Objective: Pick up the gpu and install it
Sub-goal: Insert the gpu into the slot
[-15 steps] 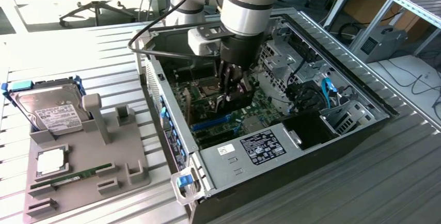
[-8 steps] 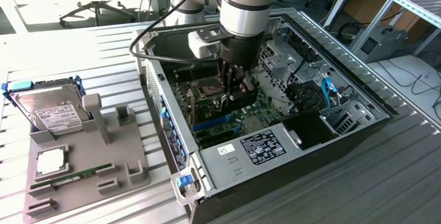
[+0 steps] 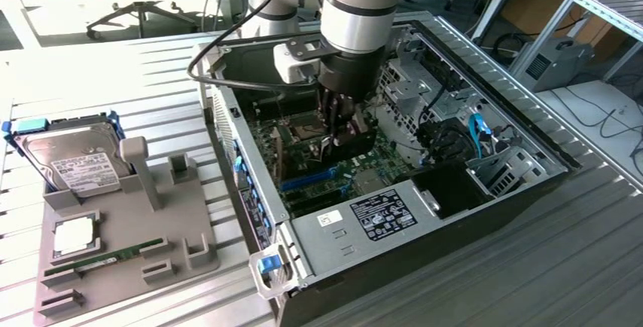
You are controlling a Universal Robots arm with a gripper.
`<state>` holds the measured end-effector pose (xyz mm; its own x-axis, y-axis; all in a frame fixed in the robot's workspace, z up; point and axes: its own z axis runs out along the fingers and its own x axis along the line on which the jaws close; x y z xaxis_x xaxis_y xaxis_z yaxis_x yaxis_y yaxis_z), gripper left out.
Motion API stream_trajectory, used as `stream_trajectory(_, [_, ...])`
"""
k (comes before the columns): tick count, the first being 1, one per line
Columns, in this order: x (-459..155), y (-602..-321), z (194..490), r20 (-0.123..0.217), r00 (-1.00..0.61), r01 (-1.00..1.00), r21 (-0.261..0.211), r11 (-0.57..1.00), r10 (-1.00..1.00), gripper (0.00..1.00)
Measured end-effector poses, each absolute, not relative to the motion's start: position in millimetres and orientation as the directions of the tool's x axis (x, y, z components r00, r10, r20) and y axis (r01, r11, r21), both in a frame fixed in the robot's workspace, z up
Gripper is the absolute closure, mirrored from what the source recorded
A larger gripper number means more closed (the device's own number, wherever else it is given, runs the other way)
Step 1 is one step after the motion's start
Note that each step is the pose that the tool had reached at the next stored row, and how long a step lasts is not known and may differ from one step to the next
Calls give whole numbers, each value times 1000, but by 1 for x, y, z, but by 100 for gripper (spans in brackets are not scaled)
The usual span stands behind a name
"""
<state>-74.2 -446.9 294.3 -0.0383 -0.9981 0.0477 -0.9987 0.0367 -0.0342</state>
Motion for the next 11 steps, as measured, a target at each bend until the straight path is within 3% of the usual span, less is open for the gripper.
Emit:
stream_trajectory(9, [-105, -450, 277, 46, -59, -998, -19, 58, -997, 73])
stream_trajectory(10, [-105, -450, 274, 40, -59, -998, -18, 58, -997, 73])
stream_trajectory(11, [-105, -450, 270, 2, -59, -998, -14, 59, -998, 73])
